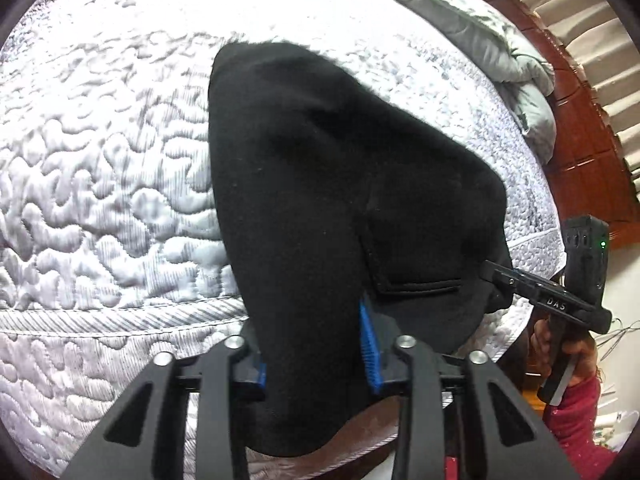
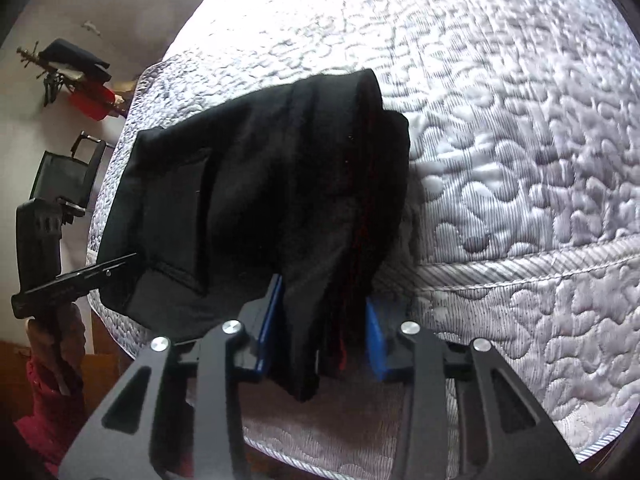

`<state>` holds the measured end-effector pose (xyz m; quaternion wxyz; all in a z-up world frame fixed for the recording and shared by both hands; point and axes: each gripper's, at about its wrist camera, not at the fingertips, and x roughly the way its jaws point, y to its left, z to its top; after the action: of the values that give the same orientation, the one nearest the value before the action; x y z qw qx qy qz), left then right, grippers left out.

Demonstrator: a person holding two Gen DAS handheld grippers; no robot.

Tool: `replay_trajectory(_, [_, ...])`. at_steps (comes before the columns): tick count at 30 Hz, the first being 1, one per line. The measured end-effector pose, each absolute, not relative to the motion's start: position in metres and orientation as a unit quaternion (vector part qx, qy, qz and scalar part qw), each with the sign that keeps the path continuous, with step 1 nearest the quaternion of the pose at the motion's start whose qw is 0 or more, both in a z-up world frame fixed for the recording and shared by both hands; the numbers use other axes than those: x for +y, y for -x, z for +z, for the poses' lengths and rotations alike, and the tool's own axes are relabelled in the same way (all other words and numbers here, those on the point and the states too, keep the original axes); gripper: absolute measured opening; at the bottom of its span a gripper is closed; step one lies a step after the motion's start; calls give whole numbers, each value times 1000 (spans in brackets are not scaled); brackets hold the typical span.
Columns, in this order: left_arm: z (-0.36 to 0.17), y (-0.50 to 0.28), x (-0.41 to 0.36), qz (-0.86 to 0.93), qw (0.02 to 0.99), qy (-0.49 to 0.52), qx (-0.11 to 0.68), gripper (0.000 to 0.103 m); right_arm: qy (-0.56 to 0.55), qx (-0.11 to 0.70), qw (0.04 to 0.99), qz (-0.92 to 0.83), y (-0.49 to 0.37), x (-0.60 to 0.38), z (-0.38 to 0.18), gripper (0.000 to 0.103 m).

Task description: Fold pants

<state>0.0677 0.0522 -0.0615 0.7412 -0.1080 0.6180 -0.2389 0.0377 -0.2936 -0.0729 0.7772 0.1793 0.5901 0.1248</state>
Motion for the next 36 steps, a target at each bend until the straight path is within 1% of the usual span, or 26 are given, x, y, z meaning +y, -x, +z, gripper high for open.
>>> replay_trajectory(5, [-23, -65, 48, -261, 766, 121, 575, 31, -173, 571, 791, 134, -37, -299, -44, 32])
replay_trajectory(9, [10, -77, 39, -274, 789, 121, 537, 31, -153, 546, 812, 143, -52, -304, -8, 31])
replay_trajectory(12, [26, -101, 33, -276, 799, 125, 519, 31, -137, 522, 831, 136, -78, -312, 19, 31])
replay_trajectory(16, [39, -139, 13, -272, 817, 122, 493, 31, -123, 503, 846, 129, -124, -325, 33, 31])
replay_trajectory(18, [36, -162, 7, -269, 823, 121, 486, 31, -113, 497, 851, 125, -149, -329, 32, 31])
replay_trajectory(20, [27, -185, 1, -261, 828, 113, 484, 32, -124, 496, 851, 123, -168, -343, 19, 31])
replay_trajectory(23, [-1, -203, -6, -252, 825, 100, 496, 32, -140, 505, 843, 124, -206, -355, -12, 31])
replay_trajectory(26, [-38, -215, -6, -247, 806, 94, 529, 33, -156, 536, 820, 124, -222, -363, -49, 31])
replay_trajectory(29, [-63, -209, -4, -250, 800, 71, 540, 38, -164, 548, 810, 130, -218, -369, -75, 37])
replay_trajectory(31, [-74, -205, -1, -250, 796, 66, 548, 46, -175, 545, 807, 143, -213, -376, -83, 46])
replay_trajectory(32, [-83, -205, 3, -248, 790, 70, 556, 49, -177, 544, 806, 150, -211, -379, -87, 50])
replay_trajectory(34, [-93, -204, 9, -246, 785, 81, 563, 59, -185, 545, 802, 163, -205, -383, -97, 63])
replay_trajectory(36, [-102, -202, 14, -244, 786, 90, 560, 63, -206, 540, 798, 171, -204, -391, -111, 70])
